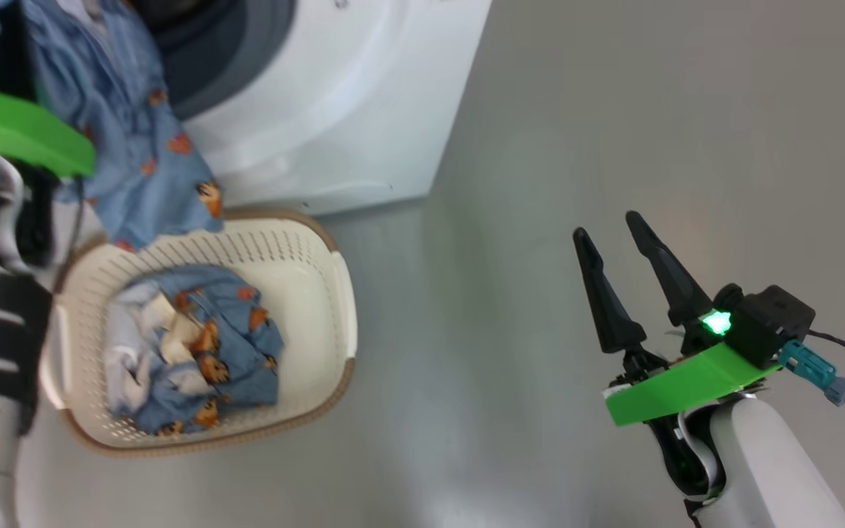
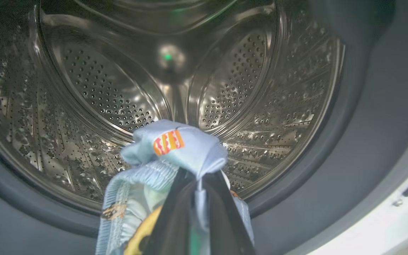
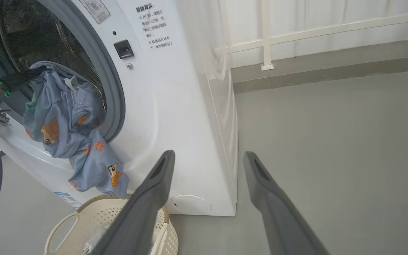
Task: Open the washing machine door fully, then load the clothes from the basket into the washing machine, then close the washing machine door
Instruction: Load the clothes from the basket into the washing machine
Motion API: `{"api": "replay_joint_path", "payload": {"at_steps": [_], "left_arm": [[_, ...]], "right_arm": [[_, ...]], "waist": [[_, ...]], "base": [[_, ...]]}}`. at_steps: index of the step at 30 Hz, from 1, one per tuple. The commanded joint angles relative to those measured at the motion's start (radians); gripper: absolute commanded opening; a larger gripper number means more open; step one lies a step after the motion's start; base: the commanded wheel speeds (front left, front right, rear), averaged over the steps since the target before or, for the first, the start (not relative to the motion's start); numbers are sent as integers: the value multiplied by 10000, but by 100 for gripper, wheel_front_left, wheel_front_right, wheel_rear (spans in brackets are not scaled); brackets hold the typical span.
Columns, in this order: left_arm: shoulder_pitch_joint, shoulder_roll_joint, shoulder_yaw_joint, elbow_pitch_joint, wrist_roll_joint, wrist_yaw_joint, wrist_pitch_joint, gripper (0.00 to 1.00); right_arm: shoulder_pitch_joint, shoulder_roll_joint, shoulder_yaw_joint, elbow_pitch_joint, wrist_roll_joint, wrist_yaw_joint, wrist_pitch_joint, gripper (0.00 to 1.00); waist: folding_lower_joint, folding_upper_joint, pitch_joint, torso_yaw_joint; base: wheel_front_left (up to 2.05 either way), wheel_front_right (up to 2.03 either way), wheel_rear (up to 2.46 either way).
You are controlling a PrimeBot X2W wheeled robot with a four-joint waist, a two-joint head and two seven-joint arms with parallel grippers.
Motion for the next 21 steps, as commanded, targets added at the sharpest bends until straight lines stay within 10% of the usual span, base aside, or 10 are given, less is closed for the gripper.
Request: {"api": "replay_joint_path", "payload": {"at_steps": [1, 14, 21], "left_arm": [[-576, 603, 342, 79, 175, -40, -61, 0], [-2678, 1280, 389, 1154, 913, -100, -62, 0], [-3539, 1290, 1247, -423, 1816, 324, -62, 0]], "right_arm": [[-98, 130, 277, -261, -90, 16, -48, 100], [-163, 545, 501, -305, -10, 16, -48, 100], [-201, 614, 605, -318, -21, 16, -48, 100]], "waist": [[1, -1, 1339, -804], [1, -1, 2666, -1691], [1, -1, 2847, -1783]], "base": [[0, 0, 0], [0, 0, 0], [0, 0, 0]]}}
